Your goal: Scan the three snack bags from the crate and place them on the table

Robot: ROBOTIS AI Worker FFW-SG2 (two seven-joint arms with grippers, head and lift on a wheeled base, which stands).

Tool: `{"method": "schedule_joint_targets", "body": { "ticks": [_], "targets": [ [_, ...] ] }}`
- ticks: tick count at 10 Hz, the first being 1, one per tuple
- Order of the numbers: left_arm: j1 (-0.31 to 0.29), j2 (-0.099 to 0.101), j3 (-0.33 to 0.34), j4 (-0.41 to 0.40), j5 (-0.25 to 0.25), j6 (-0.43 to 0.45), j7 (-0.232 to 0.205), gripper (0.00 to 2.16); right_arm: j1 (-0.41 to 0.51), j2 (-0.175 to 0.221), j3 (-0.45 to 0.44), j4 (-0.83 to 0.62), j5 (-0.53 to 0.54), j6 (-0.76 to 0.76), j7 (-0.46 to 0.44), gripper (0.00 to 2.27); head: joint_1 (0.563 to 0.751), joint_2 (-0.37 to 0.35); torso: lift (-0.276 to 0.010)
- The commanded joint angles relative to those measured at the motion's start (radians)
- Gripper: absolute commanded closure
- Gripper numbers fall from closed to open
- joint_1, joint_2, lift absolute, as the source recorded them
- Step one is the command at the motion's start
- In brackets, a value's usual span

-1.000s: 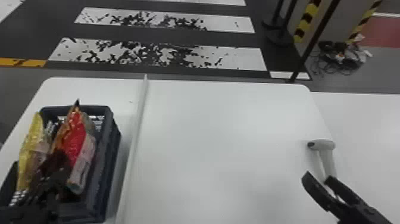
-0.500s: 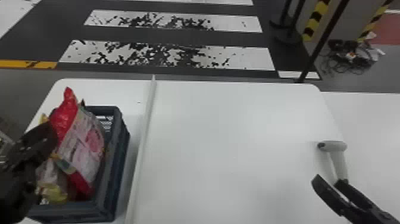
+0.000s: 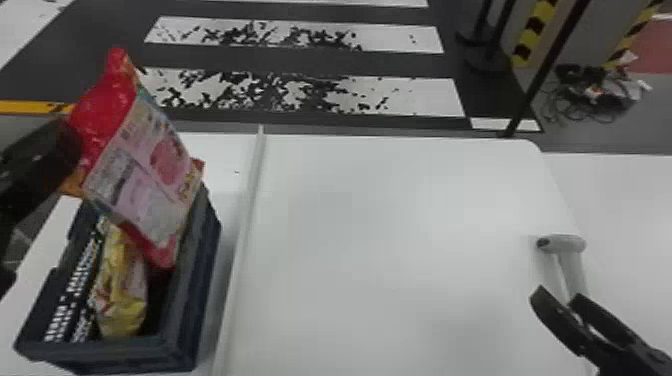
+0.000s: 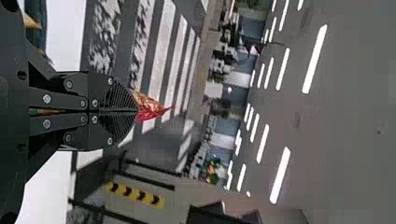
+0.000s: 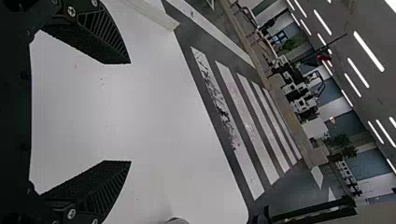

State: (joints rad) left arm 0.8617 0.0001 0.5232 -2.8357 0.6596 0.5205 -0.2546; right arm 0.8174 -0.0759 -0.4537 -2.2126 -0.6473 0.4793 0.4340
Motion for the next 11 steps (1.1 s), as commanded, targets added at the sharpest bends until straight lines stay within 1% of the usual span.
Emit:
{"method": "schedule_joint_targets", "body": {
  "ticks": [1,2,3,4,5,6,7,8,9,10,11],
  "targets": [
    [-0.030,-0.003,0.020,0.015,0.121,0.010,-0.054,2.14,0.000,0.011,0.001,-0.013,0.012,0.008,-0.001,0.13,0.695,-0.087,-0.062],
    [-0.043,-0.003,0.020,0.025,0.175,0.040,-0.109,2.13,0.000,0.013,0.000,-0.018,0.021,0.011,-0.008,0.13,0.695,-0.100,-0.062],
    [-0.064,-0.003,0.020,0.068,0.252,0.102,-0.153,2.14,-0.003,0.015,-0.006,-0.019,0.021,0.011,-0.014,0.13,0.695,-0.128,-0.062],
    [-0.098,-0.003,0.004,0.137,0.282,0.178,-0.195,2.14,-0.014,0.019,-0.003,-0.021,0.037,0.020,-0.015,0.13,0.695,-0.163,-0.062],
    [-0.104,-0.003,-0.040,0.185,0.264,0.218,-0.230,2.14,-0.037,0.018,0.024,-0.022,0.057,0.045,-0.015,0.13,0.695,-0.192,-0.062],
    [-0.112,-0.003,-0.115,0.219,0.215,0.221,-0.253,2.14,-0.049,0.015,0.049,-0.036,0.069,0.069,-0.015,0.13,0.695,-0.204,-0.062],
    [-0.158,-0.003,-0.183,0.276,0.167,0.221,-0.273,2.14,-0.050,0.013,0.043,-0.055,0.069,0.100,-0.017,0.13,0.695,-0.205,-0.062],
    [-0.237,-0.003,-0.226,0.368,0.155,0.258,-0.298,2.13,-0.046,0.010,0.036,-0.078,0.063,0.112,-0.020,0.13,0.695,-0.217,-0.062],
    [-0.346,-0.003,-0.275,0.486,0.138,0.365,-0.307,2.13,-0.046,0.004,0.029,-0.081,0.057,0.118,-0.024,0.13,0.695,-0.237,-0.062],
    [-0.431,-0.003,-0.348,0.582,0.084,0.415,-0.318,2.13,-0.044,-0.002,0.023,-0.079,0.052,0.118,-0.028,0.13,0.695,-0.265,-0.062],
    [-0.494,-0.003,-0.431,0.667,0.012,0.415,-0.316,2.13,-0.044,-0.007,0.023,-0.079,0.052,0.121,-0.031,0.13,0.695,-0.312,-0.062]
  ]
}}
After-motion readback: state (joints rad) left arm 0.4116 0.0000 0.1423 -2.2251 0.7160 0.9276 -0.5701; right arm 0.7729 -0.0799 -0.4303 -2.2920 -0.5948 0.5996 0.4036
